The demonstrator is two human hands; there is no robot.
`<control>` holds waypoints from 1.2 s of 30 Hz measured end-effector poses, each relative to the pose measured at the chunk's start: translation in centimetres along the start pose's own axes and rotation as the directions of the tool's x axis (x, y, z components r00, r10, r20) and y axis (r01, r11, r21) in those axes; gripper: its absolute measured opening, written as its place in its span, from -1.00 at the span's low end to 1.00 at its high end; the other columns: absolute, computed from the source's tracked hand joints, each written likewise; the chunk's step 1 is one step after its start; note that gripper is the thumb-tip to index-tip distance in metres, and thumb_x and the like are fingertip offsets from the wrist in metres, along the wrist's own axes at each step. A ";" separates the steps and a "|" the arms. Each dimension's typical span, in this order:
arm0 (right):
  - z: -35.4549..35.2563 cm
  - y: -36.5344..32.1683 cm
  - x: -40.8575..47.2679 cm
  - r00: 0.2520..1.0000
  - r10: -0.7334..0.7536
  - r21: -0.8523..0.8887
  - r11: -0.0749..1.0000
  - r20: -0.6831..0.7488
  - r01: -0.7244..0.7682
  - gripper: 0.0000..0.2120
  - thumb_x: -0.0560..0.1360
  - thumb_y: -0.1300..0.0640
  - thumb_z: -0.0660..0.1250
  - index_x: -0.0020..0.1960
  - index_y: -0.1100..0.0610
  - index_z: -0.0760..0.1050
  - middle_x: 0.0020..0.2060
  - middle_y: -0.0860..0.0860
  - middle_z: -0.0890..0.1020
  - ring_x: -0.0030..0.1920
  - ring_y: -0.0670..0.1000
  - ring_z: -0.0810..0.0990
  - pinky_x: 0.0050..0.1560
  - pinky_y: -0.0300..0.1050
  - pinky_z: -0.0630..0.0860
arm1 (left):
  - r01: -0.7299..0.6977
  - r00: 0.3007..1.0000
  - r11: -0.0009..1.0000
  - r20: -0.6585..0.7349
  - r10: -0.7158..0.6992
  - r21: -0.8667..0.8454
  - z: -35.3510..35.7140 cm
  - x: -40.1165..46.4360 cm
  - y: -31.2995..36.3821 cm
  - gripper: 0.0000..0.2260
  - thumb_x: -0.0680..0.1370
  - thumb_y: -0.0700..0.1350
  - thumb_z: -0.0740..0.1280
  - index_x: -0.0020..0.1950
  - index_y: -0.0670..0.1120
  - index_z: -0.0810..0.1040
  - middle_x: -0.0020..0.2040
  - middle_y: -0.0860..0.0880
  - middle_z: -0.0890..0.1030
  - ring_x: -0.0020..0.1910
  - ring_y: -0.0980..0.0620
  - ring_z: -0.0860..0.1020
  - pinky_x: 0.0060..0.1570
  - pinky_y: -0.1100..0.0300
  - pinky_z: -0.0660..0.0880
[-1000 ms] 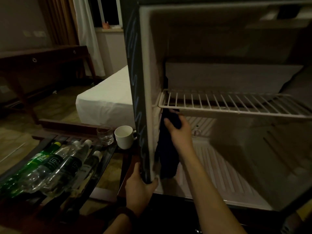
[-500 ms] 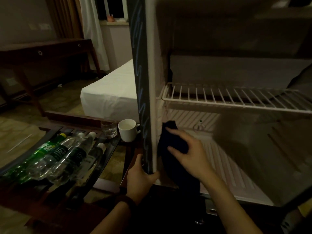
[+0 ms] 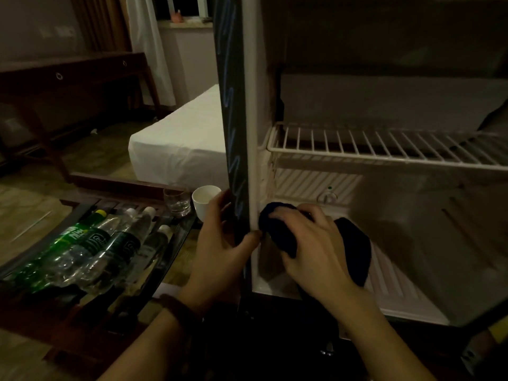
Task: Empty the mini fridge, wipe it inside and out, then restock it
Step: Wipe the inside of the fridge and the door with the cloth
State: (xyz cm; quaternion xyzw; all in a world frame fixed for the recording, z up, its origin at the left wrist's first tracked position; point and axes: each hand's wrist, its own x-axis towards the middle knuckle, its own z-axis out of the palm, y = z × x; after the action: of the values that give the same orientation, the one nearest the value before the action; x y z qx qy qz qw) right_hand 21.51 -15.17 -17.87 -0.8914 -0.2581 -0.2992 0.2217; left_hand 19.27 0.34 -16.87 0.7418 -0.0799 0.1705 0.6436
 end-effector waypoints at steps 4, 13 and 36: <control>-0.1 0.1 0.6 0.998 -0.057 -0.052 0.997 0.015 0.058 -0.41 0.07 0.23 0.57 0.07 0.02 0.52 -0.04 -0.04 0.63 0.01 0.05 0.45 -0.18 -0.08 0.46 | 0.002 1.000 0.998 -0.021 0.000 0.058 0.7 0.3 -0.3 -0.45 0.38 -0.17 0.46 0.17 0.25 0.27 0.09 0.21 0.52 0.09 0.30 0.52 0.00 0.31 0.53; -0.1 0.0 2.4 0.997 -0.026 0.024 0.999 0.069 0.024 -0.56 0.15 0.30 0.52 0.00 0.17 0.54 0.11 0.16 0.52 0.04 0.21 0.51 -0.08 0.02 0.50 | 0.026 0.990 0.978 -0.142 0.004 0.209 1.0 0.6 -0.4 -0.49 0.34 -0.18 0.47 0.01 0.29 0.30 -0.05 0.33 0.48 -0.05 0.42 0.50 -0.03 0.39 0.52; 0.0 -1.2 1.3 0.989 0.145 0.192 0.971 0.008 -0.143 -0.46 0.20 0.34 0.52 0.13 0.20 0.43 -0.02 0.18 0.52 -0.02 0.15 0.55 -0.10 -0.15 0.46 | 0.010 0.986 0.967 -0.162 0.032 0.254 0.9 0.6 -0.3 -0.52 0.34 -0.20 0.49 0.11 0.08 0.35 0.00 0.20 0.50 0.03 0.21 0.54 0.06 0.15 0.56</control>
State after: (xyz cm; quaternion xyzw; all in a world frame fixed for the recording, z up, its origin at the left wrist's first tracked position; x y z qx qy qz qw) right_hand 21.71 -13.82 -16.74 -0.8813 -0.2197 -0.2590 0.3287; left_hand 20.10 -0.47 -17.00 0.8009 -0.0082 0.2437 0.5469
